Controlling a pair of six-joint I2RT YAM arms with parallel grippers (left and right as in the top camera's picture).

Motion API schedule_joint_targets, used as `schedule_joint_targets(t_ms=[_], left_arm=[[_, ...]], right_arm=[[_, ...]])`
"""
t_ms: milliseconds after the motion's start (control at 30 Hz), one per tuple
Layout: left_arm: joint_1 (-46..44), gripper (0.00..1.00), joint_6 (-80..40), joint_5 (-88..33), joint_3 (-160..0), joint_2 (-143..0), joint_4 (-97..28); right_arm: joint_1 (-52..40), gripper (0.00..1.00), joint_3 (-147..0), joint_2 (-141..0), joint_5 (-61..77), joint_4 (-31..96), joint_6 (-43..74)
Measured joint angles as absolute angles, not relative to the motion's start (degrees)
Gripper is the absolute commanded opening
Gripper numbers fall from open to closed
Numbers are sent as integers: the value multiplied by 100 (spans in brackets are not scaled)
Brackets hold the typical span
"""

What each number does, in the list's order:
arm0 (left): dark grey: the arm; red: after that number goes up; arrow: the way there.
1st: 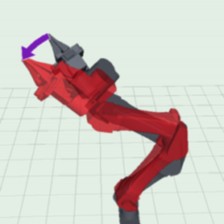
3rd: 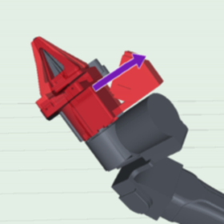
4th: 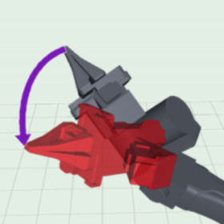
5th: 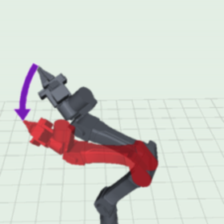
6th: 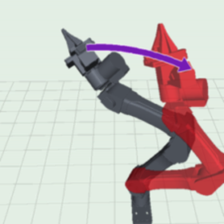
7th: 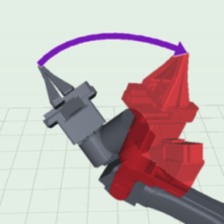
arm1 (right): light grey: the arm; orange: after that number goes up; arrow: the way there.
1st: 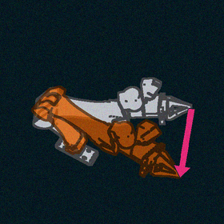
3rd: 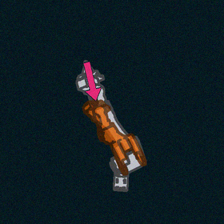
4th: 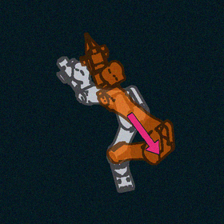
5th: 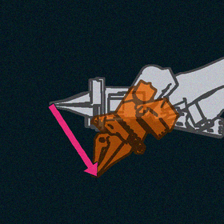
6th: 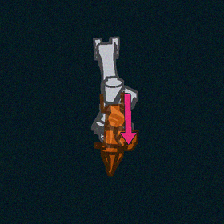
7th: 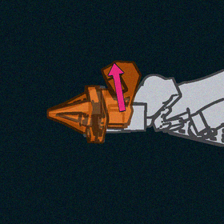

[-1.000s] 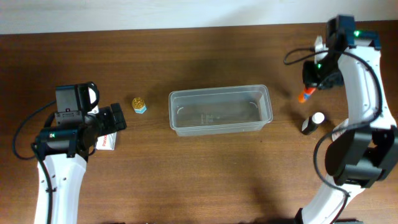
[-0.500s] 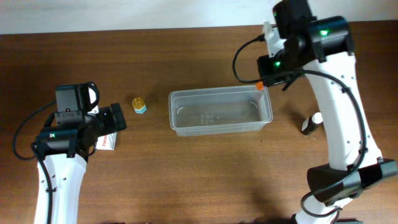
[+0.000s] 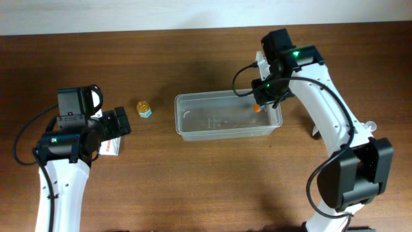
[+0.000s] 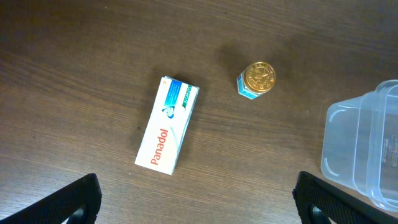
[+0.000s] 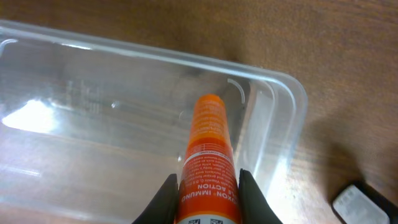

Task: Pack container
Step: 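Carry the orange tube over the container and release it inside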

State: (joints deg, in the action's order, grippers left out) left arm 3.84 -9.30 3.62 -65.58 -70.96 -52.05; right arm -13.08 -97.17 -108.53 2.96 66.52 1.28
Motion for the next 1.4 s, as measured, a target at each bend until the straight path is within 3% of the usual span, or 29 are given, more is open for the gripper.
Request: schedule_joint_targets(t_ms=[200,300,400,433,767,1233,1400], left_arm=[[384,99,-930,362,-6558,-7096,-5203],[384,99,-930,362,-6558,-7096,-5203],[384,99,-930,362,-6558,-7096,-5203],[384,99,-928,362,-6558,-7096,-5205],[384,99,-930,362,-6558,-7096,-5205],[384,99,-928,362,-6558,-7096,-5205],[384,99,-928,362,-6558,-7096,-5205]], right_arm=[[-1308,10,-9629,-10973,25,6431,126],[-1308,39,-9625,-11004,-62,6420,134],[-1308,49,-9623,-11004,-113,6420,128],[-1308,58,-9620,-11004,-128,6420,139],[-1308,64,-9620,-11004,-152,6423,132],[-1308,65,-9620,-11004,-152,6423,130],[-1288,73,-9642,-11000,-318,6453,250]])
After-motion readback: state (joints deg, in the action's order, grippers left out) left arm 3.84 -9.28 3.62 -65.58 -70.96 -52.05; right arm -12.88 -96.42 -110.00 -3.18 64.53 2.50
